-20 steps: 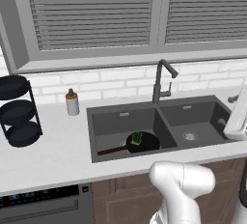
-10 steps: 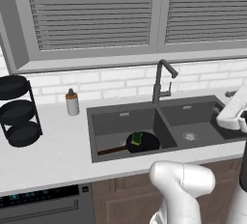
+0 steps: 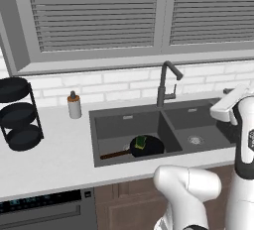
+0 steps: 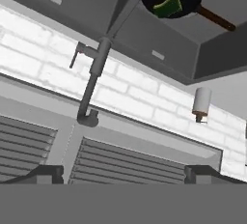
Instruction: Pick the pan and sponge and place them into the sink. Then turn on the water.
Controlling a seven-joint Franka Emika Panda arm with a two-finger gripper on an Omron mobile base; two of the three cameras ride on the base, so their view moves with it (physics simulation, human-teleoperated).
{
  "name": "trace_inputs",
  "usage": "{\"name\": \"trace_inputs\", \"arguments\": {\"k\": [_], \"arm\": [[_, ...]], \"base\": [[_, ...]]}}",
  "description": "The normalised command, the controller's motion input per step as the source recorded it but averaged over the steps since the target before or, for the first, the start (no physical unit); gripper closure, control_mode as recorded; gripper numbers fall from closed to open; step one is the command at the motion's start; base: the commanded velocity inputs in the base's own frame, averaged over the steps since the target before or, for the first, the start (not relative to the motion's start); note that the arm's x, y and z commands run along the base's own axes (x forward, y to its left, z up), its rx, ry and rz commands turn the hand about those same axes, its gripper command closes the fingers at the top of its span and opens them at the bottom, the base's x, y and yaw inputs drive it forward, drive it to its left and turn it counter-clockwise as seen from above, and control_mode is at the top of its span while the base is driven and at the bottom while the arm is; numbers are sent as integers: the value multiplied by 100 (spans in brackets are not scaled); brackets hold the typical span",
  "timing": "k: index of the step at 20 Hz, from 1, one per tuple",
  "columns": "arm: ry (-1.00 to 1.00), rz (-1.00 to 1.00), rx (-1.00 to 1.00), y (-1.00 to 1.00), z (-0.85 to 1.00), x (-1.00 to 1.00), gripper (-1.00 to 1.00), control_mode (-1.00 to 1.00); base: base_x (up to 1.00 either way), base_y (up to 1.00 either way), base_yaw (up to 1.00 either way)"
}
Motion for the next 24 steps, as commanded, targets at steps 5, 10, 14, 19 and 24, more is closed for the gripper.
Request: {"name": "trace_inputs", "arguments": {"k": [5, 10, 14, 19, 24], "arm": [[0, 0, 12, 0, -18, 51, -100, -100], [0, 0, 17, -10, -29, 50, -100, -100], [-1, 0, 20, -21, -26, 46, -100, -100], [-7, 0, 20, -22, -19, 42, -100, -100], [-14, 0, 5, -10, -34, 37, -100, -100]], "base": [[0, 0, 0], [0, 0, 0], [0, 0, 0], [0, 0, 0], [0, 0, 0]]}}
